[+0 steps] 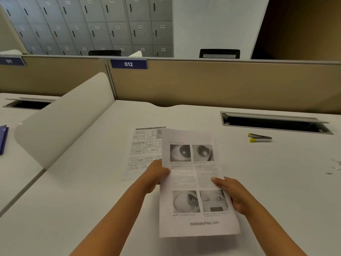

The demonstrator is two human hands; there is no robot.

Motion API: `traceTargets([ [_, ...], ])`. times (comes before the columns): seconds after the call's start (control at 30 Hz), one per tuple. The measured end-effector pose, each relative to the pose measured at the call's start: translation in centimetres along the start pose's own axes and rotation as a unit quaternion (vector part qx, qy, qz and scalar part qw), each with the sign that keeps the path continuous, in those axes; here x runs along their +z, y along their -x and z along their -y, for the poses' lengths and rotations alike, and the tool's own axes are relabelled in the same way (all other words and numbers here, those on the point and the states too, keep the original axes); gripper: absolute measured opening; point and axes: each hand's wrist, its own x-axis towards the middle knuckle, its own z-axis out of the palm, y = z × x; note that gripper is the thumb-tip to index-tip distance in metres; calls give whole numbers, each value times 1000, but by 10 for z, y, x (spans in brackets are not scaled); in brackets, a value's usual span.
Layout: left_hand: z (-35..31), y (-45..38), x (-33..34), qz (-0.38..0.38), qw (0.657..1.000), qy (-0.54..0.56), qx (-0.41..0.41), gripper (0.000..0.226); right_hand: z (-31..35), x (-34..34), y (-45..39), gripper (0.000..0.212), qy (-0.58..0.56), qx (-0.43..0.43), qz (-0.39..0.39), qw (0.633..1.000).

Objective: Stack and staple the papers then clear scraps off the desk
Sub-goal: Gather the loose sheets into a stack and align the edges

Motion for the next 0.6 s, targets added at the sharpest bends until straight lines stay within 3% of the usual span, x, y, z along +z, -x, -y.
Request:
traceTargets([
  [0.13,1,-12,-19,21,1000,-9,-17,25,-3,14,0,10,14,-62,-55,996],
  [0.2,-2,-22,-33,-13,1000,5,-24,20,0,16,-2,7,36,-88,-86,992],
  [0.27,0,-36,-53,-108,994,-9,-13,29,2,17,-4,6,50,-97,-110,988],
  [0.3,2,-44,-64,-176,981,-79,-9,33,3,16,-4,5,52,-101,-119,986],
  [0.37,8,-59,-85,-287,921,-259,-50,40,4,14,-5,4,49,-106,-133,984],
  [0.4,11,-65,-93,-306,896,-308,-96,45,4,14,-4,5,48,-107,-139,983],
  [0.5,12,-78,-107,-275,867,-349,-226,75,4,14,-5,6,44,-109,-155,981],
  [0.6,7,-92,-110,-227,834,-439,-246,86,5,14,-5,8,38,-112,-165,979],
])
